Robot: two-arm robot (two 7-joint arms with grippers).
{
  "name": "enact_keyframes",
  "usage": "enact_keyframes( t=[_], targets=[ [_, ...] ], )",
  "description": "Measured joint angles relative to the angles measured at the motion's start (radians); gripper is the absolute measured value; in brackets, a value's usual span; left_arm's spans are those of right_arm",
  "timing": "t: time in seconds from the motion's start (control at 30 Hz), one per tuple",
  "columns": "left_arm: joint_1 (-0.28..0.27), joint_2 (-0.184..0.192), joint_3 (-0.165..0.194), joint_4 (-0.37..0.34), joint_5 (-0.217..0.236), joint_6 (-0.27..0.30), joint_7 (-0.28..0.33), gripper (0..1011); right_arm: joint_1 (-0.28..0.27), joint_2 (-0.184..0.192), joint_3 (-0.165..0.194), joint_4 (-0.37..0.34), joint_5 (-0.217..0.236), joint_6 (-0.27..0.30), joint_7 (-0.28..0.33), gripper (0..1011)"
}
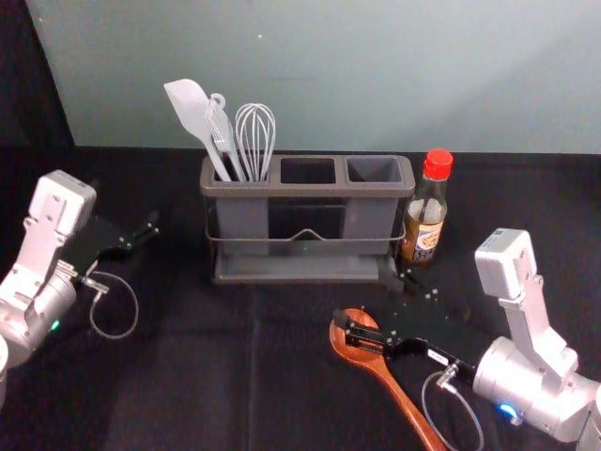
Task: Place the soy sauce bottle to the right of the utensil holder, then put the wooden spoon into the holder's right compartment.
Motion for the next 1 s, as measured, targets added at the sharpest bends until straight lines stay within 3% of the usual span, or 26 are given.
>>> enact_keyframes(
  t=[0.13,0.23,0.4,0.5,0.6,0.63,0.8,0.83,0.87,1.0],
  targets=[
    [0.0,0.0,0.0,0.0,0.0,0.0,0.0,1005,-0.002,0.007,-0.003,-0.016,0.002,0.019,0.0,1003],
    [0.0,0.0,0.0,0.0,0.0,0.0,0.0,1005,-0.014,0.019,-0.003,-0.05,0.008,0.064,-0.01,1003],
    [0.0,0.0,0.0,0.0,0.0,0.0,0.0,1005,-0.03,0.034,0.002,-0.131,0.027,0.208,-0.05,1003],
    [0.0,0.0,0.0,0.0,0.0,0.0,0.0,1005,-0.025,0.039,0.006,-0.2,0.057,0.382,-0.091,1003],
    [0.0,0.0,0.0,0.0,0.0,0.0,0.0,1005,-0.016,0.035,0.006,-0.235,0.064,0.477,-0.126,1003],
    [0.0,0.0,0.0,0.0,0.0,0.0,0.0,1005,-0.007,0.028,0.002,-0.26,0.061,0.546,-0.156,1003],
    [0.0,0.0,0.0,0.0,0.0,0.0,0.0,1005,0.036,-0.008,-0.045,-0.322,-0.007,0.765,-0.263,1003],
    [0.0,0.0,0.0,0.0,0.0,0.0,0.0,1005,0.036,-0.008,-0.045,-0.322,-0.007,0.765,-0.263,1003],
    [0.0,0.0,0.0,0.0,0.0,0.0,0.0,1005,0.051,-0.018,-0.06,-0.325,-0.025,0.814,-0.281,1003],
    [0.0,0.0,0.0,0.0,0.0,0.0,0.0,1005,0.08,-0.04,-0.086,-0.317,-0.052,0.889,-0.299,1003]
  ],
)
